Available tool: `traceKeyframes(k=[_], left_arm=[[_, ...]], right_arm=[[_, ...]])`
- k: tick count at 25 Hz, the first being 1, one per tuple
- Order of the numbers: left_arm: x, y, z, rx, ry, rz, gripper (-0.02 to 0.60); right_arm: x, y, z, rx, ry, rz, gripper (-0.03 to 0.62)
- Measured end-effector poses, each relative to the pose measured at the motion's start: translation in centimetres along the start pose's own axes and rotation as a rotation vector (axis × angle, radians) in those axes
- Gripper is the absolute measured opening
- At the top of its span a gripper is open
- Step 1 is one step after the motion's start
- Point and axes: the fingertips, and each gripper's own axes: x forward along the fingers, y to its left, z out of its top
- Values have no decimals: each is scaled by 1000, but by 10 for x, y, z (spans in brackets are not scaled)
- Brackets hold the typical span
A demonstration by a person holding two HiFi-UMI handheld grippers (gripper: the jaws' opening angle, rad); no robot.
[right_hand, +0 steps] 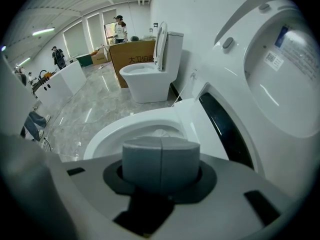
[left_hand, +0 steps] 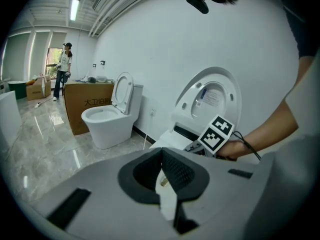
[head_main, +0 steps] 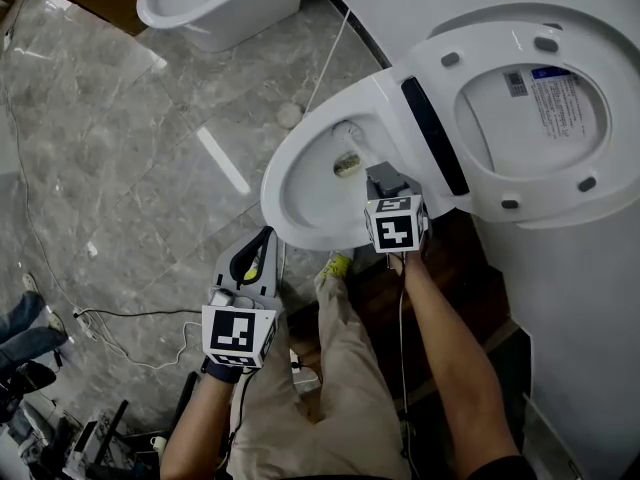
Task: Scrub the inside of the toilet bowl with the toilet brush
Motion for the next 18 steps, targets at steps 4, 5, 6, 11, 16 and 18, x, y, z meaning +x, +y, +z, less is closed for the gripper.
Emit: traceKeyframes(k=[4,5,6,11,16,18], left_arm=[[-1,2,1,-6,-3,5,11],[-1,2,1,-8,-3,5,11],[-2,2,0,-8,-2,6,11],[-2,1,-4,-6,4,10,11],[-2,-3,-7,-6,12,-4,11],[-2,-4,-8,-3,14,-8,11]], right_arm=[[-3,6,3,-25,-5,11,147],[-4,8,4,-30,-7,16,147],[-5,10,4,-35,-8,21,147],[-10,23,4,-85,-22,60,149],[-13,37,-3,-136,-30,120,149],[-15,41,-5,-145,-30,141,149]])
